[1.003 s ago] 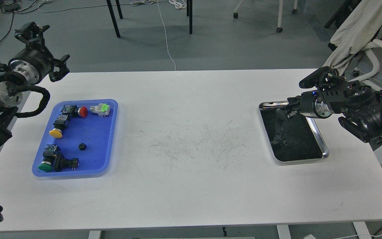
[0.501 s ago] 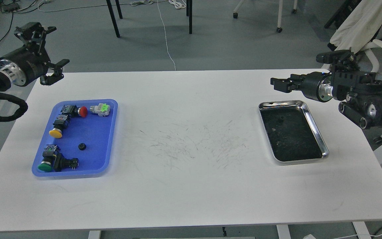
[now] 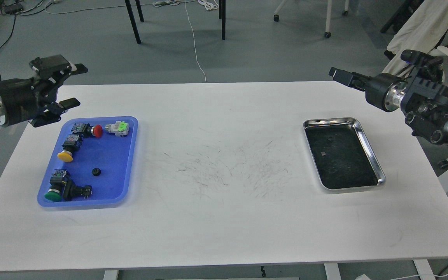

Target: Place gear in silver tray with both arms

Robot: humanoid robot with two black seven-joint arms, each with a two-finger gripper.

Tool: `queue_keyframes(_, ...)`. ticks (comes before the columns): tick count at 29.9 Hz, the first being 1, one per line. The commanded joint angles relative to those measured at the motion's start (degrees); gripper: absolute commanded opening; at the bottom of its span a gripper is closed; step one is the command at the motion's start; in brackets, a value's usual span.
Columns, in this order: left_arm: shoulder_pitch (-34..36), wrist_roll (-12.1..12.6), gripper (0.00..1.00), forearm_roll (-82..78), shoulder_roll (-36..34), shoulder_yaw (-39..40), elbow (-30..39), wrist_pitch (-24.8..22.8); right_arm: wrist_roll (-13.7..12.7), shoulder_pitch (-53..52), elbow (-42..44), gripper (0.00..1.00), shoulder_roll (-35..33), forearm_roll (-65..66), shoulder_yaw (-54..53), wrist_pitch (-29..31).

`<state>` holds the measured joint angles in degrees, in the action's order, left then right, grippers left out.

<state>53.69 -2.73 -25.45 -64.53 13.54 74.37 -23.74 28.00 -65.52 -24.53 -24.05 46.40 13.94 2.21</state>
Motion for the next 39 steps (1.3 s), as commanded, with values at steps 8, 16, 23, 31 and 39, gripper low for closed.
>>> queue_keyframes(8, -4.3, -1.3, 0.98, -23.8, -5.9, -4.8, 12.3, 4.5, 0.0, 2.2, -0.1, 0.87, -1.1, -7.9, -9.8, -0.1)
queue_keyframes(16, -7.8, -1.4, 0.96, -39.8, -2.1, -7.5, 13.3, 11.3, 0.0, 2.4, -0.1, 0.89, -1.9, -11.6, -13.6, 0.0)
queue_keyframes(23, -9.1, -2.5, 0.92, -51.9, 1.9, -8.0, 12.0, 14.5, 0.0, 2.4, -0.2, 0.90, -1.9, -14.1, -14.2, -0.2)
queue_keyframes(31, -8.9, -2.6, 0.84, -50.7, 5.9, -7.2, 6.6, 15.4, 0.0, 2.4, -0.2, 0.90, -1.9, -14.1, -14.2, -0.5)
queue_keyframes(39, -9.2, -4.1, 0.91, -48.6, 7.4, -8.0, 4.1, 17.0, 0.0, 2.4, -0.2, 0.90, -1.9, -14.1, -14.1, -0.5)
